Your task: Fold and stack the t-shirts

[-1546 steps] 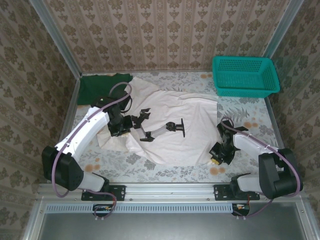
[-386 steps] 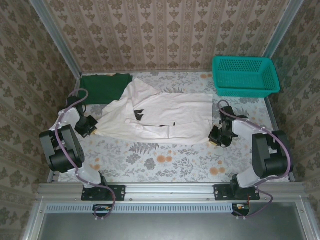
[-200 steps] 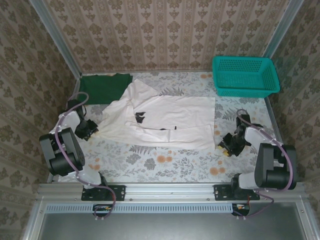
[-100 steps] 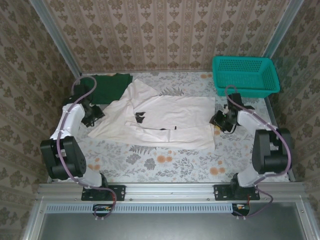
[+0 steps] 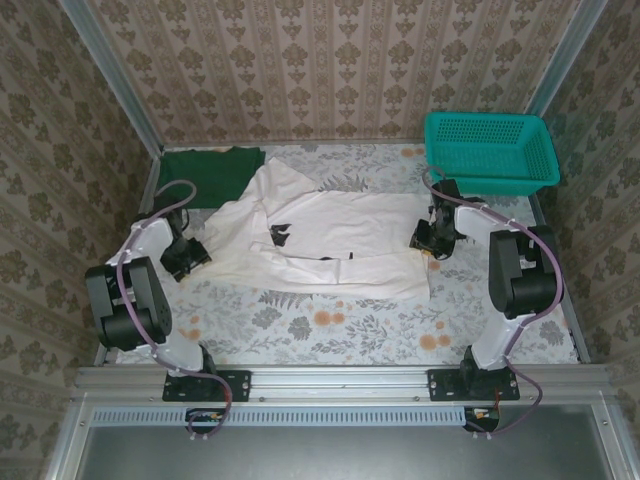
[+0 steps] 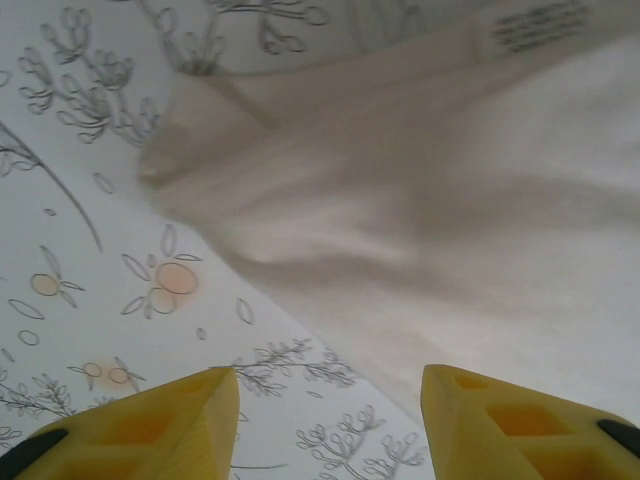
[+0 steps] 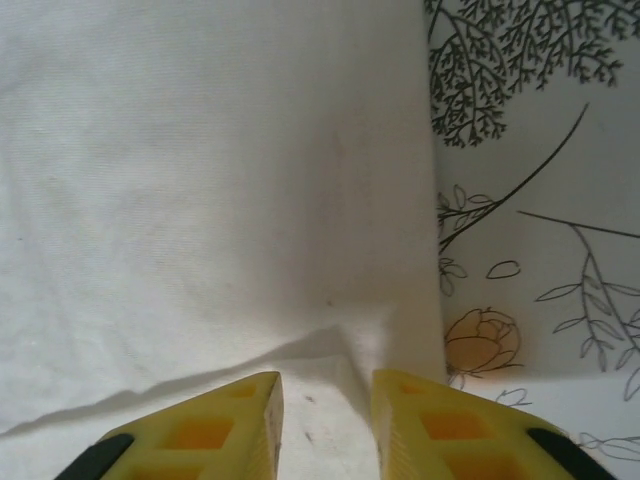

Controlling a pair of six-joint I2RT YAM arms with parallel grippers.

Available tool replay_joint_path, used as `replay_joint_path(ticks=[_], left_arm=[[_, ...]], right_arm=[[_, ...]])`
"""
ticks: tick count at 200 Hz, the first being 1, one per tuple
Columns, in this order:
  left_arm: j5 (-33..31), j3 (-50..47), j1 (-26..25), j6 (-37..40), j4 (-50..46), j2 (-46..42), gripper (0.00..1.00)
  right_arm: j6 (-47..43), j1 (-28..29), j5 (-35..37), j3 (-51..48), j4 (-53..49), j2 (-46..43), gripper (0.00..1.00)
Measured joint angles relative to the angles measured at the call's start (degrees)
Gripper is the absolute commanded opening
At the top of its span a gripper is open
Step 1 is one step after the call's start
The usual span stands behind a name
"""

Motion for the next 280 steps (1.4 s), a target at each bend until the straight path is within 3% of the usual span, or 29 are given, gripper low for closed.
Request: replay_joint_path(ticks=[43,109,144,209,257,280], left_arm=[[0.7,-0.2,0.8,0.0,0.7,2.2,0.51],[0.5,-0.2,1.0,0.0,1.4,2.7,0.51],[0.2,-0.5,1.7,-0.1,1.8,2.9,0.52],[-0.8,-0.5,3.4,-0.1,1.9,3.4,0.52],[-2.0,-0.5,4.2,-0.1,1.9,4.7,0.53],[-2.8,-0.4,4.5,0.0,1.9,6.1,0.53]], right_arm=[[-0.6,0.7,0.7,0.2,-0.1,0.5,0.30],[-1.4,1.8,0.8,1.3,-0.6,2.5,0.00],[-1.6,1.8,0.3,1.2,-2.6,-1.1,0.00],[0.6,1.8,-5.0,-5.7,-8.6,-18.5,0.00],[3.2,1.8,-6.9,-11.6,-14.6,-24.5,0.00],[3.2,0.3,-5.6,-11.5,-15.7,-23.1,0.00]])
